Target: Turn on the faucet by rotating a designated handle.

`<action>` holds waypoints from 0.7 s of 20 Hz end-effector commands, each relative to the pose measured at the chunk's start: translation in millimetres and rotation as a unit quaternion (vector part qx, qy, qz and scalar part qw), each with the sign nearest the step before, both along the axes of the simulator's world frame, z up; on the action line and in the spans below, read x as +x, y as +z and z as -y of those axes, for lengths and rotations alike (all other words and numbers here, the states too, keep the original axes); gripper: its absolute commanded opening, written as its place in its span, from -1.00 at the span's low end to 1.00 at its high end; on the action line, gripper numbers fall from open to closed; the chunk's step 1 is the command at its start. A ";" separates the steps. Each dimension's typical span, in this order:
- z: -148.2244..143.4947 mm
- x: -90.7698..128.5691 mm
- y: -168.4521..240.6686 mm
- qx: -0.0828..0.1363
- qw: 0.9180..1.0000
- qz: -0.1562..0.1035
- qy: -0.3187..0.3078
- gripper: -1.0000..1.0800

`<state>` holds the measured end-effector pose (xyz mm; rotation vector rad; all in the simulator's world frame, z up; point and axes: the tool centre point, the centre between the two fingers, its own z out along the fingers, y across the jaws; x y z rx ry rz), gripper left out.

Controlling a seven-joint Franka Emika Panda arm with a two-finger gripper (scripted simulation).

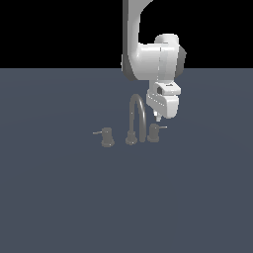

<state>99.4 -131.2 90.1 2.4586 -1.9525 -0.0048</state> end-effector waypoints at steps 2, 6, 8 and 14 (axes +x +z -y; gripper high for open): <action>3.8 2.2 -16.4 0.000 1.000 0.001 -0.018 -1.00; 5.9 2.9 -25.8 0.000 1.000 0.002 -0.028 -1.00; 6.2 3.0 -27.0 0.000 1.000 0.002 -0.029 -1.00; 10.7 -3.0 -27.1 0.000 1.000 0.001 -0.029 -1.00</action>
